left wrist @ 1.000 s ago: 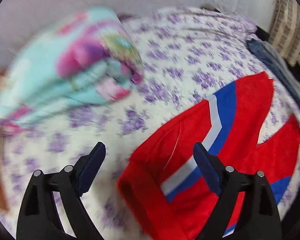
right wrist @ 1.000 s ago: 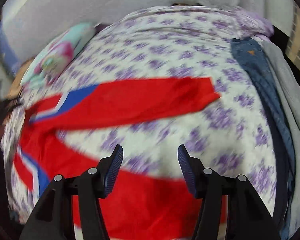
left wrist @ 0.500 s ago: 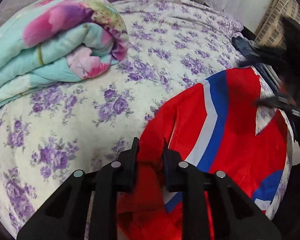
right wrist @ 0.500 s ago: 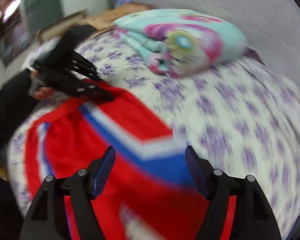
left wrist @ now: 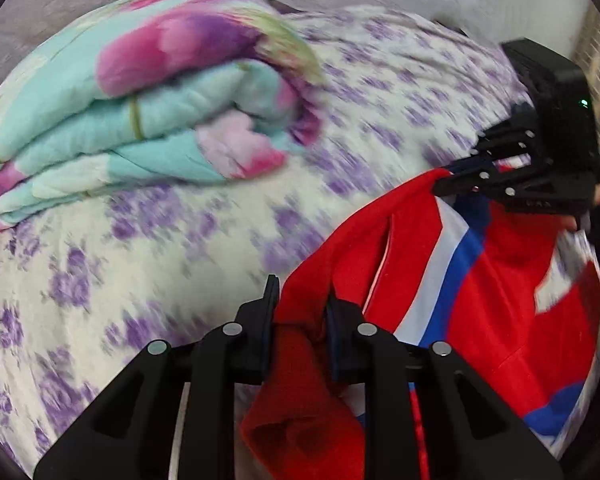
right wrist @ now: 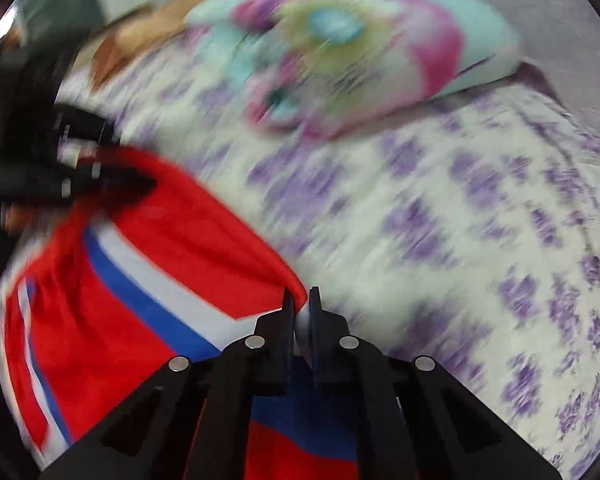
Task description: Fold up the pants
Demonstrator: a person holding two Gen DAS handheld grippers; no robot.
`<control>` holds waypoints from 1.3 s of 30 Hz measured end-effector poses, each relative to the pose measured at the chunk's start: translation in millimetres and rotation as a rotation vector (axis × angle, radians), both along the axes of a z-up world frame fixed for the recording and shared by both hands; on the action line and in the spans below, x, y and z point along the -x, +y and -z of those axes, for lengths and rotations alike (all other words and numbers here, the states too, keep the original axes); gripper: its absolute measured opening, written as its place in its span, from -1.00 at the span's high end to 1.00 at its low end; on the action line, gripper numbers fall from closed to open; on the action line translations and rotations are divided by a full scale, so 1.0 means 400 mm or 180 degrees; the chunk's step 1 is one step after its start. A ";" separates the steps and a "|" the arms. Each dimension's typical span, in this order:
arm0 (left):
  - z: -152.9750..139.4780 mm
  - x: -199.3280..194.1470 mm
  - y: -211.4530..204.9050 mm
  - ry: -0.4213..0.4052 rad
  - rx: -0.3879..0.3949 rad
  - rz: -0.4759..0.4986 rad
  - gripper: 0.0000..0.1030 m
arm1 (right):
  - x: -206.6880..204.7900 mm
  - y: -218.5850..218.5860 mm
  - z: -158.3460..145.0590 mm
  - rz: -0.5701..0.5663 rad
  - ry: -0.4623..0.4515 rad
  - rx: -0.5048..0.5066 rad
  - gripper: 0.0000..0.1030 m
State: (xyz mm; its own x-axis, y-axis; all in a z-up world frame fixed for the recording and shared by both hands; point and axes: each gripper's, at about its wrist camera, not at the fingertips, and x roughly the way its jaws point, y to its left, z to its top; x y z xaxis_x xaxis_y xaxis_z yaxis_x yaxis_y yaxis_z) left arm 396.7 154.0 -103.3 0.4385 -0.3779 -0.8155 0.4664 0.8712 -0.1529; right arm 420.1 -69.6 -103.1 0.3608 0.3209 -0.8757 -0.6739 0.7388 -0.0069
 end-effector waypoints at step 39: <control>-0.098 0.770 0.085 -0.0580 0.0306 0.0697 -0.65 | 0.775 0.079 0.086 0.0397 0.0227 -0.0027 0.79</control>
State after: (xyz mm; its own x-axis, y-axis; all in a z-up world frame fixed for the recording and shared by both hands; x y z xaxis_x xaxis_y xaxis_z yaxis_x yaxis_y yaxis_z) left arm 88.7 188.1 -64.1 0.4740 -0.5513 -0.6866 0.6690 0.7325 -0.1263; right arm 110.1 -37.9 -137.5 0.3351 0.2849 -0.8980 -0.5755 0.8166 0.0443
